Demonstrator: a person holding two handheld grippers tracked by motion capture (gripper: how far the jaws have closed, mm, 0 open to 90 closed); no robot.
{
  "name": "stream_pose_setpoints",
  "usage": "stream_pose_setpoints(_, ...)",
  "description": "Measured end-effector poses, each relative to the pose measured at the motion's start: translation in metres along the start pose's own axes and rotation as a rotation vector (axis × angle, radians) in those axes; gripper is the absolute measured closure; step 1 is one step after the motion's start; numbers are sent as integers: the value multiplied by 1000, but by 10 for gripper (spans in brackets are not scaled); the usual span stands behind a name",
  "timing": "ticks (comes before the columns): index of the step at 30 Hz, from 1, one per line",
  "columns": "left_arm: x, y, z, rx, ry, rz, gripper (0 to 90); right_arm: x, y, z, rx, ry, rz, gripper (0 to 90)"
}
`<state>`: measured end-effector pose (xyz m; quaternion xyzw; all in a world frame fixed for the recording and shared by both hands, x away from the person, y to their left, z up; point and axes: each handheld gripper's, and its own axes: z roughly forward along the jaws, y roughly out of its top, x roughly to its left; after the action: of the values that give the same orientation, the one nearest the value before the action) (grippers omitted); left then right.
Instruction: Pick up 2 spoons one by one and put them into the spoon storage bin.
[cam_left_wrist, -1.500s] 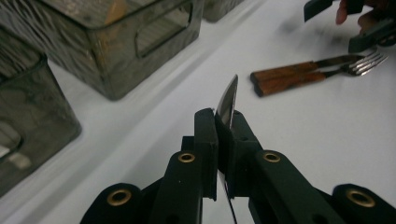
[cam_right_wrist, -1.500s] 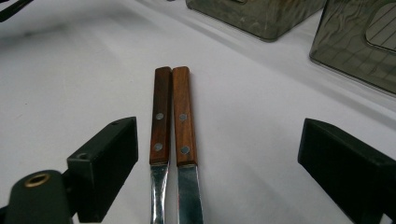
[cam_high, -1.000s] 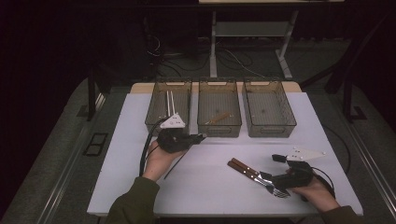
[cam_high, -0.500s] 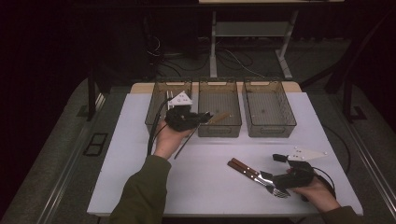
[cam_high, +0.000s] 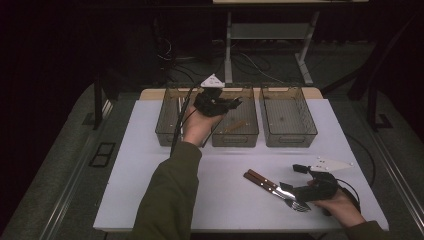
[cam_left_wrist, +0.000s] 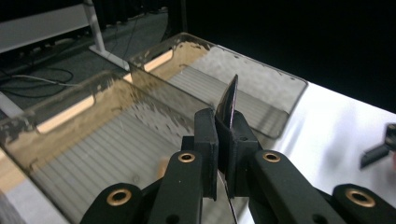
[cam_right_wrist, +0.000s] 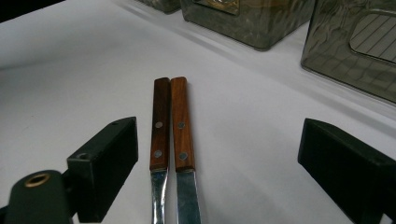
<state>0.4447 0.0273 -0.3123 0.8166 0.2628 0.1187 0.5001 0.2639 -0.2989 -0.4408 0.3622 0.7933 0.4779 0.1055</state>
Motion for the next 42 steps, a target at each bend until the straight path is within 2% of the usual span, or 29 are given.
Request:
stream_pose_setpoints(3, 3, 7, 12, 9, 22, 12, 846, 1, 0, 0, -2, 2, 2, 120)
stream_pose_setpoints(7, 8, 12, 27, -4, 22, 16, 845, 0, 0, -1, -9, 4, 5, 120)
stream_pose_setpoints(14, 23, 14, 53, 16, 45, 26, 846, 0, 0, -2, -21, 11, 18, 120)
stream_pose_setpoints(17, 29, 13, 63, 36, 65, 45, 845, -1, 0, -2, -23, 15, 17, 120)
stream_pose_setpoints(22, 37, 4, 78, 36, 61, 17, 841, -2, 0, -2, -28, 19, 21, 120)
stream_pose_setpoints(23, 37, 3, 81, 42, 67, 13, 829, -2, 0, -2, -27, 19, 23, 120)
stream_pose_setpoints(25, 35, 0, 85, 65, 107, 16, 614, -2, -1, -2, -23, 18, 24, 120)
stream_pose_setpoints(28, 30, -2, 83, 74, 112, 19, 501, -2, 0, -3, -24, 19, 22, 120)
stream_pose_setpoints(31, 26, -4, 79, 73, 102, 16, 453, -2, 0, -3, -23, 20, 19, 120)
stream_pose_setpoints(34, 21, -5, 71, 66, 90, 16, 429, -1, 0, -3, -24, 17, 18, 120)
stream_pose_setpoints(42, 7, -17, 45, 54, 32, -22, 368, -1, 0, -1, -13, 16, 10, 120)
